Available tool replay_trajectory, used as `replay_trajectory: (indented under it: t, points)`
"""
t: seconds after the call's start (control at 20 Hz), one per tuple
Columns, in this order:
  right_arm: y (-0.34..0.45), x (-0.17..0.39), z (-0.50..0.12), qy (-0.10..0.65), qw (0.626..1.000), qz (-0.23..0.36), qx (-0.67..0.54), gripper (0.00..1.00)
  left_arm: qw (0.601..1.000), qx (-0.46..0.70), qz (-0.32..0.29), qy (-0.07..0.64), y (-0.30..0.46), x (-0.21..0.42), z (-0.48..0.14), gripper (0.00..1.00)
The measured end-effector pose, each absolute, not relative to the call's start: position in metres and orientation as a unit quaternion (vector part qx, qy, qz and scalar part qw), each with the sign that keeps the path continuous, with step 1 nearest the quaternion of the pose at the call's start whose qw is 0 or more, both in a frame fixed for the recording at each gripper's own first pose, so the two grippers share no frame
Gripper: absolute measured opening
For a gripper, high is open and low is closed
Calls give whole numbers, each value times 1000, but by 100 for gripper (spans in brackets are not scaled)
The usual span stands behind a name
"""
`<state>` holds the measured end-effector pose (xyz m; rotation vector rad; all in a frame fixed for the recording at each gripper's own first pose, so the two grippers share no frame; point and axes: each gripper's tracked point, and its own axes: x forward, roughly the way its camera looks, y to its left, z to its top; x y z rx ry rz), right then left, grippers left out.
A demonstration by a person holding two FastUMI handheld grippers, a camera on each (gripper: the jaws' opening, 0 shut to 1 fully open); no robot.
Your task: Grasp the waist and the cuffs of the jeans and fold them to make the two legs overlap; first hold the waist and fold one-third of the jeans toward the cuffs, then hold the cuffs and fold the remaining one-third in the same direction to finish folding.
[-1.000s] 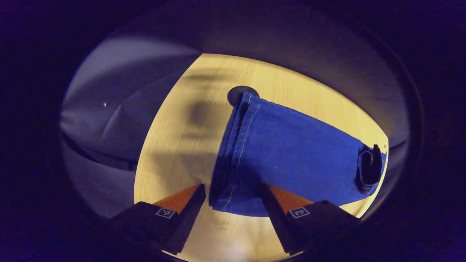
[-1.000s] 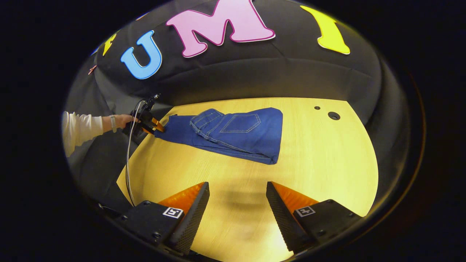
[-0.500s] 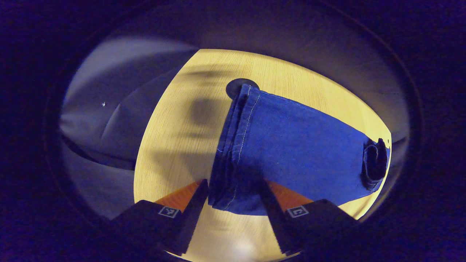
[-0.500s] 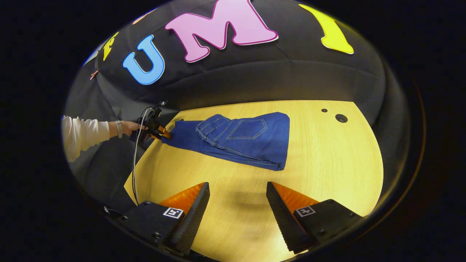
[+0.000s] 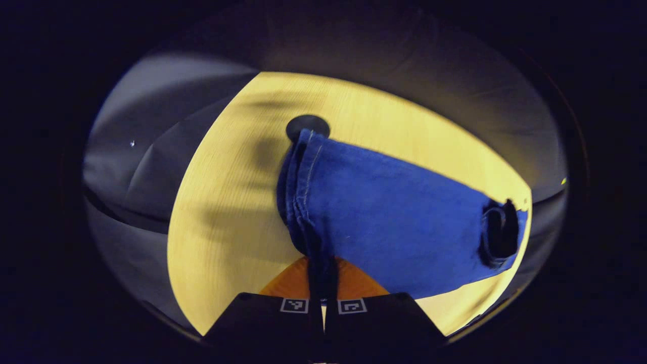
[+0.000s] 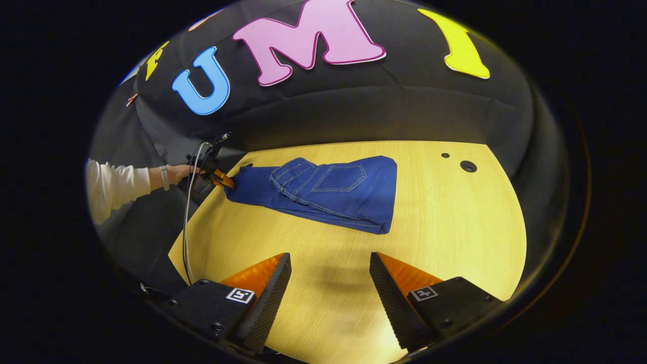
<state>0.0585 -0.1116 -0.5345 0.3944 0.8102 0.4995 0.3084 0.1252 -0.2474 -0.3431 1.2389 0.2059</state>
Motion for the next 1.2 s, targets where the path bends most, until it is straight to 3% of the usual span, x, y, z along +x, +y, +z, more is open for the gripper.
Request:
replay_trajectory:
  t: [0.4, 0.6, 0.75, 0.9, 1.05, 1.2]
  points:
    - [-127, 71, -508, 363, 873, 230, 233, 95, 880, -144, -99, 442, -9, 350, -42, 6]
    - [-141, 67, -496, 348, 879, 234, 228, 95, 883, -105, -193, 414, -146, 363, -7, 6]
    - [-165, 59, -504, 349, 883, 225, 216, 95, 865, -76, -222, 443, -223, 373, -43, 6]
    - [-187, 51, -512, 350, 885, 215, 219, 95, 837, -35, -227, 497, -259, 363, -121, 6]
    - [-210, 46, -526, 351, 887, 202, 222, 95, 815, 1, -187, 548, -273, 348, -195, 10]
    - [-226, 42, -538, 361, 883, 199, 224, 95, 788, 17, -173, 590, -278, 335, -228, 17]
